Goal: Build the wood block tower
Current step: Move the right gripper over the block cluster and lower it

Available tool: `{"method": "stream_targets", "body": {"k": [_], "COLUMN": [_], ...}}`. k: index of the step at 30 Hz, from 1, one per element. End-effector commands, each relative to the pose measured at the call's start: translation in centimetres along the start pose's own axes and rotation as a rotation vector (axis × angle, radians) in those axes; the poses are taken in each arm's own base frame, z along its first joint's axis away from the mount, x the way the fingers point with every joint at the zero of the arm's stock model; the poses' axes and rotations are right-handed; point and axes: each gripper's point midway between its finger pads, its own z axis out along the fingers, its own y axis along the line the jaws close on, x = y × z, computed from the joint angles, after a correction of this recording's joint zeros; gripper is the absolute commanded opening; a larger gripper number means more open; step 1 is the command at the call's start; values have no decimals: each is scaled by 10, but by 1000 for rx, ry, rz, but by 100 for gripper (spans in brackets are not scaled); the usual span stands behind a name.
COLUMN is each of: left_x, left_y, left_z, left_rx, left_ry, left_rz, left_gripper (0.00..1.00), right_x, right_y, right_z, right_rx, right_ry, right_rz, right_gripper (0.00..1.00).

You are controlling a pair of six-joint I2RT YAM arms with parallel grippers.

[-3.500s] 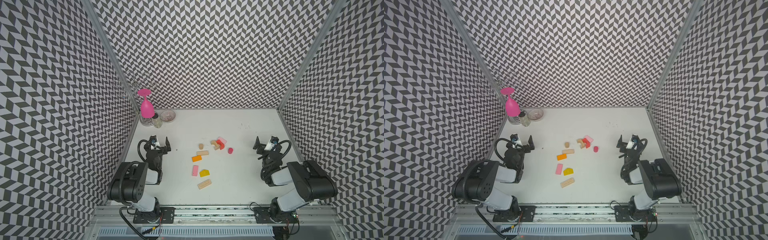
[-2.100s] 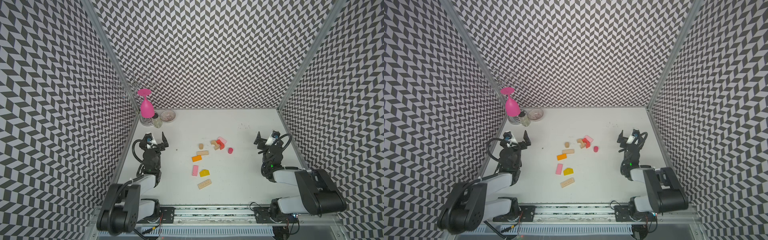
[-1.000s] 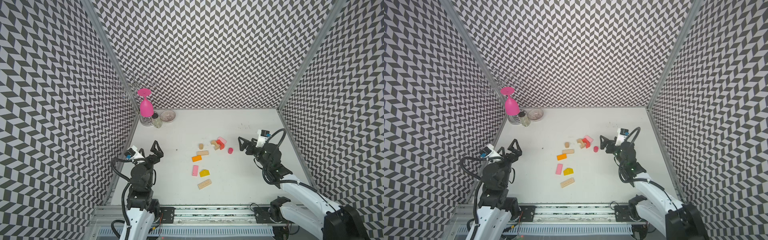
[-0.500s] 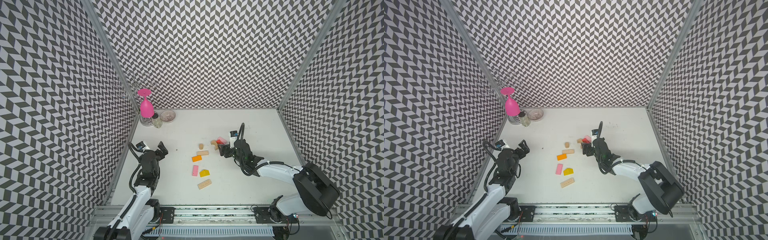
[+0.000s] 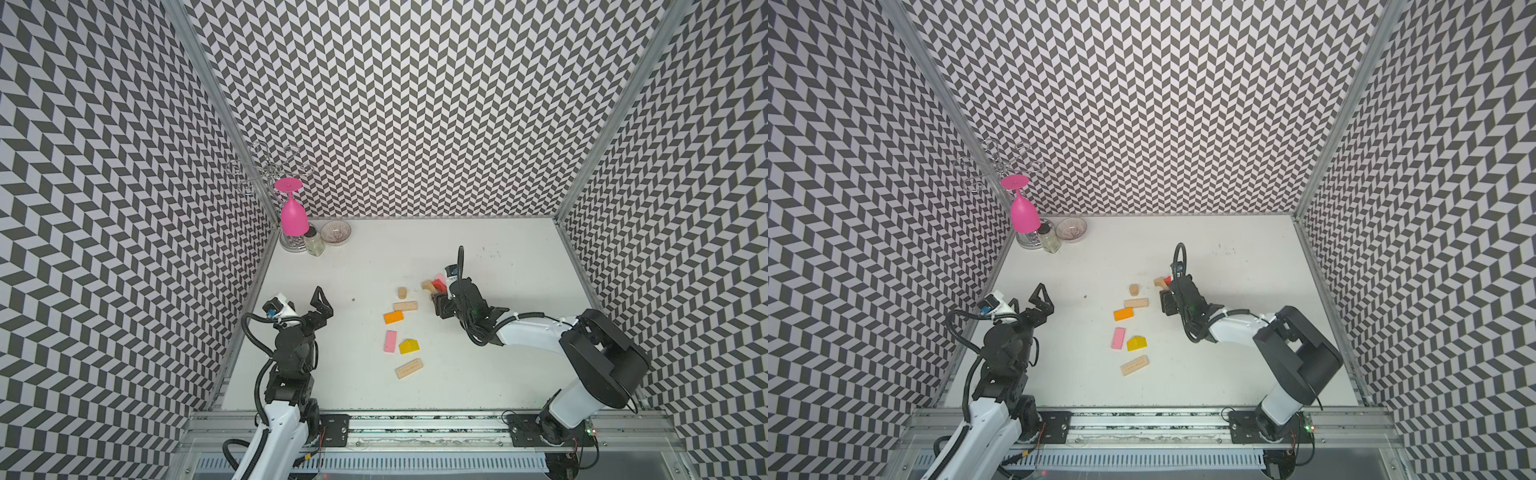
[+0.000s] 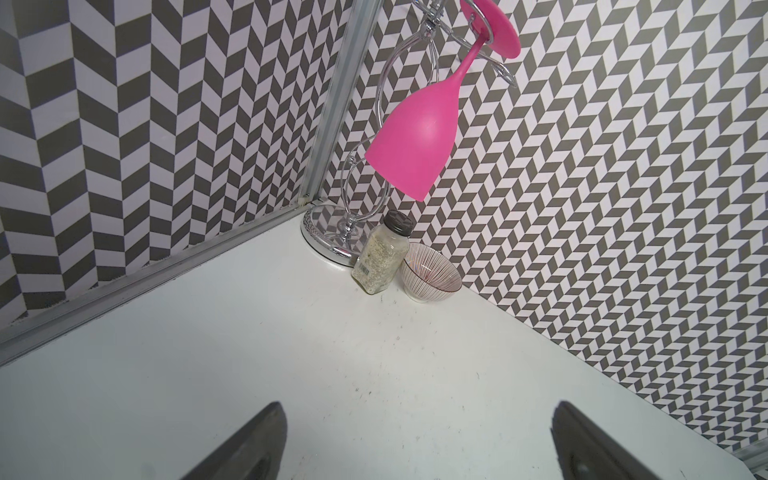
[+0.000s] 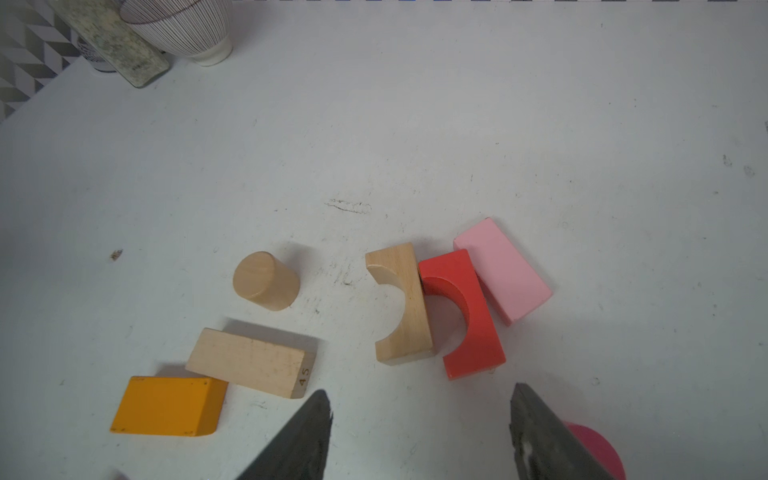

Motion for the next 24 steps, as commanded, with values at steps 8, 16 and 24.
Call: {"method": "stream_targets", "body": {"k": [8, 16, 24], "left_x": [2, 2, 4], "left_y": [-5, -7, -10], "left_z": [0, 0, 1], "left_rx": [29, 40, 53], "left_ry": [5, 2, 15], "left_rz": [-6, -9, -3], "left_gripper": [100, 100, 100], "right_x": [-24, -18, -12], "right_y": [11, 19, 15], "right_z": [26, 40, 60], "right_rx": [36, 23, 84], "right_ry": [13, 77, 147], "right_rz": [-61, -74, -99], "right_gripper": [56, 52, 46]}}
